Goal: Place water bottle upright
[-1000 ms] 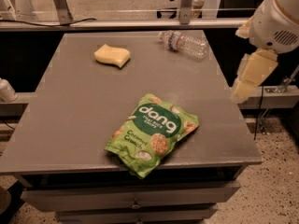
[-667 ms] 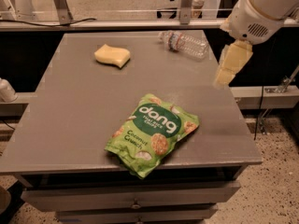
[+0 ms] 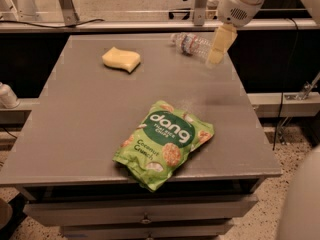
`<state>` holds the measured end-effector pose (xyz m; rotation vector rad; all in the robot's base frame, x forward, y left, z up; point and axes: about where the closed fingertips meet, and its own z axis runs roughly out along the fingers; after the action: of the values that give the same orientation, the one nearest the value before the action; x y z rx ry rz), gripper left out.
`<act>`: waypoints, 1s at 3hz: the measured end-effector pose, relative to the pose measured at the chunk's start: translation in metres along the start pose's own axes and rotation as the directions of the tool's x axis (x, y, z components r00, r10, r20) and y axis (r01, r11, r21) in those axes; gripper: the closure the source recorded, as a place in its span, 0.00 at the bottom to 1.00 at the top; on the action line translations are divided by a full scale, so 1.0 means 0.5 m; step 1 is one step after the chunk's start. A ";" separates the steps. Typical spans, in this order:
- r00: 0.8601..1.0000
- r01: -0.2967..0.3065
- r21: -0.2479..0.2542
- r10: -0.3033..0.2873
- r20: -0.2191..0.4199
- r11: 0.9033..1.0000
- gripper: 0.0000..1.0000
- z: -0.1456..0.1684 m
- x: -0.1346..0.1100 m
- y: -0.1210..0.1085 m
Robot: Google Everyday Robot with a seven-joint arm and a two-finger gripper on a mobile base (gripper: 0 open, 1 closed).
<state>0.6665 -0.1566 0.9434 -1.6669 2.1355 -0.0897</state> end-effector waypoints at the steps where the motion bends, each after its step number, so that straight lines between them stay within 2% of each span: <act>1: 0.998 -0.064 -0.007 0.064 0.016 0.998 0.00 0.054 -0.007 -0.071; 2: 0.986 -0.151 0.007 0.150 0.074 0.988 0.00 0.079 -0.033 -0.129; 3: 0.983 -0.161 0.030 0.157 0.097 0.987 0.00 0.067 -0.040 -0.149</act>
Offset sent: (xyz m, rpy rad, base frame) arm 0.1335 0.0046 0.0155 0.2242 -0.0218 -0.2098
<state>0.7502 -0.1514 0.9415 -1.4445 2.1728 -0.0043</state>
